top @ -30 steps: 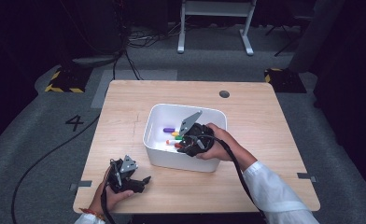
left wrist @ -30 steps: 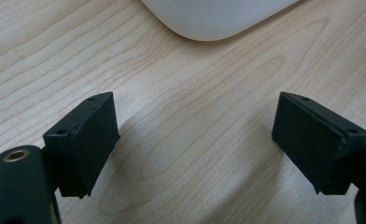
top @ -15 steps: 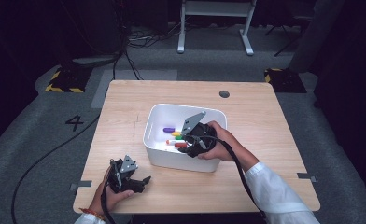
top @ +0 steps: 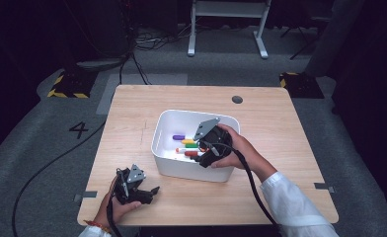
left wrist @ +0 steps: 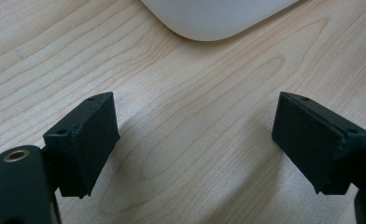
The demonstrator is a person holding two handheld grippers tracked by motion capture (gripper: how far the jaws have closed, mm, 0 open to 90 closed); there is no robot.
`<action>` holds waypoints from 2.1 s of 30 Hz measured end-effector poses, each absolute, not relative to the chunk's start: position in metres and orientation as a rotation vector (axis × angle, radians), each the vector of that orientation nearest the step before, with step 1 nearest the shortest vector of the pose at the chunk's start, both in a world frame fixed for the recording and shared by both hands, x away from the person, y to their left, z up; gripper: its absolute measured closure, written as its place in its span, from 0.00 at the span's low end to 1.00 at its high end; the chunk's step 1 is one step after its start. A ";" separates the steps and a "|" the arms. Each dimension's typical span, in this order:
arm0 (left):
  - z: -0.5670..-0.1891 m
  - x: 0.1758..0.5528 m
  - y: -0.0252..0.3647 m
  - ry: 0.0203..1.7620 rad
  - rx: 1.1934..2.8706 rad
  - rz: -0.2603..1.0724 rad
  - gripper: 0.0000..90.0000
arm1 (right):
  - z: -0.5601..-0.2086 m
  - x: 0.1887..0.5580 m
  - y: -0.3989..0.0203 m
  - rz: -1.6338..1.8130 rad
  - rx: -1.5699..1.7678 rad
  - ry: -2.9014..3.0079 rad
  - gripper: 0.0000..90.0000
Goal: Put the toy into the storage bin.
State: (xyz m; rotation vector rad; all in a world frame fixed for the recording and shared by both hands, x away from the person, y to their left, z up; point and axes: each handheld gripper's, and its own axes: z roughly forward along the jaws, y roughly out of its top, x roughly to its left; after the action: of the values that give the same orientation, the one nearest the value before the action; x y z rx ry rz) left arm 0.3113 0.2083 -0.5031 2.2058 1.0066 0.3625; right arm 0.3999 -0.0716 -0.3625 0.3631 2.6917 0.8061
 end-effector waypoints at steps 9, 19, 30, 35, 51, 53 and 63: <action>-0.503 0.311 0.208 1.008 2.205 0.363 0.16 | -0.349 0.400 -0.091 0.891 0.410 2.630 0.23; -0.503 0.311 0.208 1.008 2.205 0.363 0.16 | -0.330 0.396 -0.133 0.993 0.505 2.528 0.22; -0.503 0.311 0.208 1.012 2.203 0.363 0.16 | -0.328 0.386 -0.167 1.006 0.539 2.450 0.23; -0.503 0.311 0.208 1.012 2.202 0.362 0.16 | -0.331 0.381 -0.182 0.999 0.567 2.426 0.24; -0.503 0.311 0.208 1.012 2.202 0.362 0.16 | -0.350 0.370 -0.227 0.986 0.642 2.369 0.25; -0.503 0.311 0.208 1.010 2.204 0.362 0.16 | -0.355 0.368 -0.232 0.972 0.647 2.371 0.25; -0.503 0.311 0.208 1.009 2.204 0.362 0.16 | -0.386 0.360 -0.248 0.895 0.698 2.398 0.25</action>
State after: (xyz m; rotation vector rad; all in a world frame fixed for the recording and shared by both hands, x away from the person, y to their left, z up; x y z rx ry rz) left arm 0.3111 0.2083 -0.5031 2.2041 1.0090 0.3619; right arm 0.3597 -0.2482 -0.3861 0.6976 2.3980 0.8953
